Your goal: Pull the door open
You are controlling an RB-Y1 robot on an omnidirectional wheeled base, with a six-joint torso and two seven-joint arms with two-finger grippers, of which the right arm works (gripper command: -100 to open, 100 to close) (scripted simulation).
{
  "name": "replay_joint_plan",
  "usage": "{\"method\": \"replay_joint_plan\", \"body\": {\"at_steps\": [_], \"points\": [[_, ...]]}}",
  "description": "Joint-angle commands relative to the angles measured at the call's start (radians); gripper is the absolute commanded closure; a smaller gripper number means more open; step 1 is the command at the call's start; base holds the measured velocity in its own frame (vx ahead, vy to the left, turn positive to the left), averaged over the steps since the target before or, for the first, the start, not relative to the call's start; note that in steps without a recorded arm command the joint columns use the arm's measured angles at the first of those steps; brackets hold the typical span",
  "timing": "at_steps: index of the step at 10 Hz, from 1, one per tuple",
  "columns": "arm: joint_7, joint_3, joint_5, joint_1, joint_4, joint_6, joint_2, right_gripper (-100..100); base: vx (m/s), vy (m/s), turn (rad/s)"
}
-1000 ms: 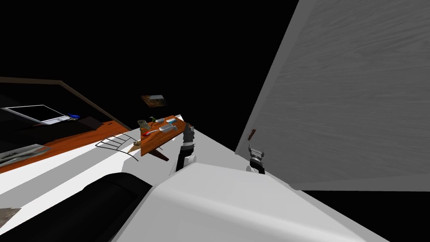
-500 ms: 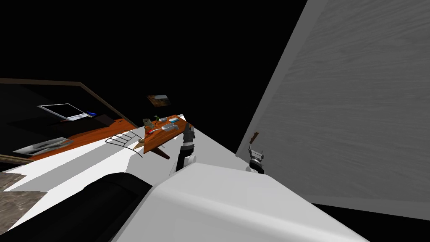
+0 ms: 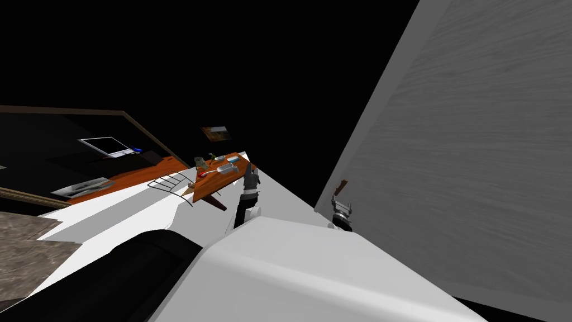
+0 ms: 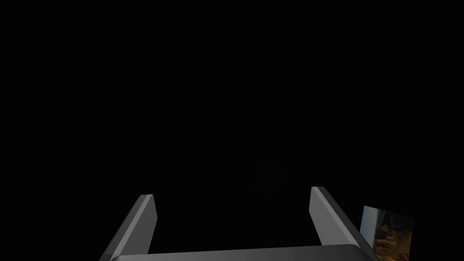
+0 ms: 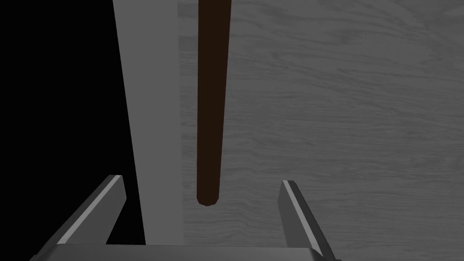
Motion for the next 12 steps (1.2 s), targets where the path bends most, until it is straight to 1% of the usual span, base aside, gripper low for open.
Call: {"method": "replay_joint_plan", "body": {"at_steps": [1, 2, 4, 5, 8, 9, 10, 11, 12], "points": [[-0.035, 0.001, -0.002, 0.015, 0.006, -0.005, -0.027, -100, 0.193, -0.007, 0.033], [-0.062, 0.001, -0.004, 0.022, 0.017, -0.011, -0.049, -100, 0.213, 0.023, 0.042], [-0.091, 0.002, -0.007, 0.031, 0.03, -0.016, -0.075, -100, 0.147, 0.003, 0.024], [-0.122, 0.002, -0.009, 0.039, 0.043, -0.023, -0.101, -100, 0.127, 0.003, 0.034], [-0.166, 0.002, -0.013, 0.052, 0.062, -0.031, -0.138, -100, 0.12, -0.01, 0.029], [-0.192, 0.003, -0.015, 0.059, 0.073, -0.037, -0.16, -100, 0.125, -0.009, 0.026], [-0.213, 0.003, -0.017, 0.065, 0.082, -0.041, -0.178, -100, 0.171, -0.014, 0.037], [-0.228, 0.003, -0.018, 0.069, 0.088, -0.044, -0.191, -100, 0.178, 0.0, 0.027], [-0.217, 0.003, -0.017, 0.066, 0.086, -0.041, -0.182, -100, 0.053, 0.013, -0.038]]}}
